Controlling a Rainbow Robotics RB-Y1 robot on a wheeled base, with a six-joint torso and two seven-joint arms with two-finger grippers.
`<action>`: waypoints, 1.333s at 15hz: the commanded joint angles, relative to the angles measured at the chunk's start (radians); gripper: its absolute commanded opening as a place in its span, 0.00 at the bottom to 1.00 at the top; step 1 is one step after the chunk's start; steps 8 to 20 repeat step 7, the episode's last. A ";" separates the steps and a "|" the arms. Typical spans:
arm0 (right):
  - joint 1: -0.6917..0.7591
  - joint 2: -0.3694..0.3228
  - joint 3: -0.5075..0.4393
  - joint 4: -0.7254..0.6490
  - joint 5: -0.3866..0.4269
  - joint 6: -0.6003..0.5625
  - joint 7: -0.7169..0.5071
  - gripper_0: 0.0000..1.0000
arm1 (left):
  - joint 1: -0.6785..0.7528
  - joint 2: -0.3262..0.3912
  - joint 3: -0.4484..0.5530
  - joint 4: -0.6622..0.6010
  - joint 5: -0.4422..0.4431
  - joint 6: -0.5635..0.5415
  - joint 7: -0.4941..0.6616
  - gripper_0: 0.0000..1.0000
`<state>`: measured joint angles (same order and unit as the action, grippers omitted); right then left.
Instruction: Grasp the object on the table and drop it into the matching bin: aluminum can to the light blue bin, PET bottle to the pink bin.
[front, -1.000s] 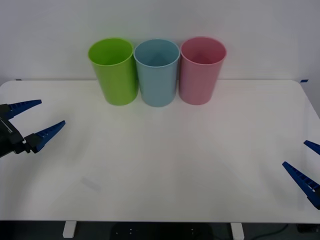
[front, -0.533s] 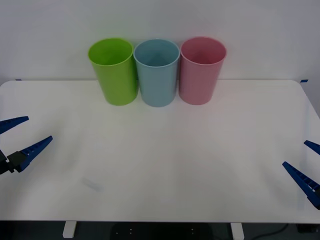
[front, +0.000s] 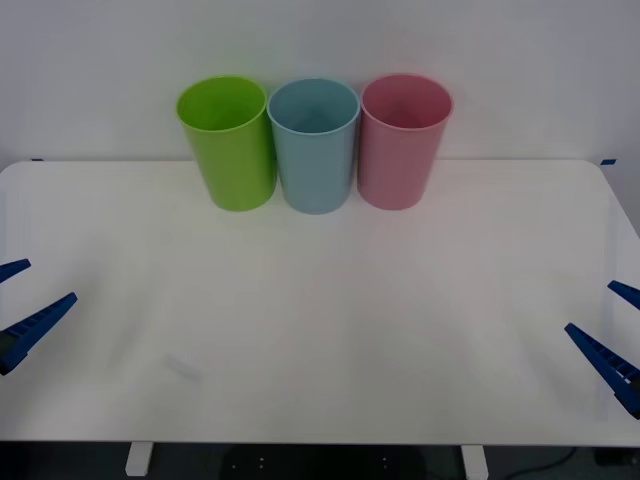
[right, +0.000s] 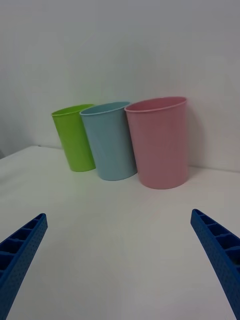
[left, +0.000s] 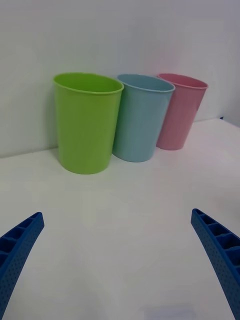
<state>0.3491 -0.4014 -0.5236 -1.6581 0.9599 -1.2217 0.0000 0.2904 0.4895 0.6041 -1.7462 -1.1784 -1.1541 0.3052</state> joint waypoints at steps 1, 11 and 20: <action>0.000 0.000 0.000 0.000 0.000 0.000 0.000 1.00 | 0.009 0.000 0.006 0.001 0.009 -0.013 -0.017 1.00; 0.000 0.000 0.000 0.000 0.000 0.000 0.000 1.00 | 0.010 0.000 0.006 0.001 0.011 -0.016 -0.031 1.00; 0.000 0.000 0.000 0.000 0.000 0.000 0.000 1.00 | 0.010 0.000 0.006 0.001 0.011 -0.016 -0.031 1.00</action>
